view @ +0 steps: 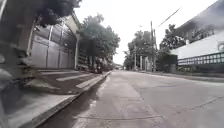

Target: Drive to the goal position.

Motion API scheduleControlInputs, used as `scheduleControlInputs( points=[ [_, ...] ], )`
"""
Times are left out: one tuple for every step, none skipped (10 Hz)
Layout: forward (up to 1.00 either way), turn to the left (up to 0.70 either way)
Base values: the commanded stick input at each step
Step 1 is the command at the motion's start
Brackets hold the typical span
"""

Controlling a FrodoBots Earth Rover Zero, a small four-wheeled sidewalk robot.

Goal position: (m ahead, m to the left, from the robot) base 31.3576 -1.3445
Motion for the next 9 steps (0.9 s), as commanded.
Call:
scheduleControlInputs(
  points=[
    [0.04, 0.00],
    [0.04, 0.00],
    [0.04, 0.00],
    [0.04, 0.00],
    [0.04, 0.00],
    [0.04, 0.00],
    [0.04, 0.00],
    [0.04, 0.00],
    [0.04, 0.00]
  ],
)
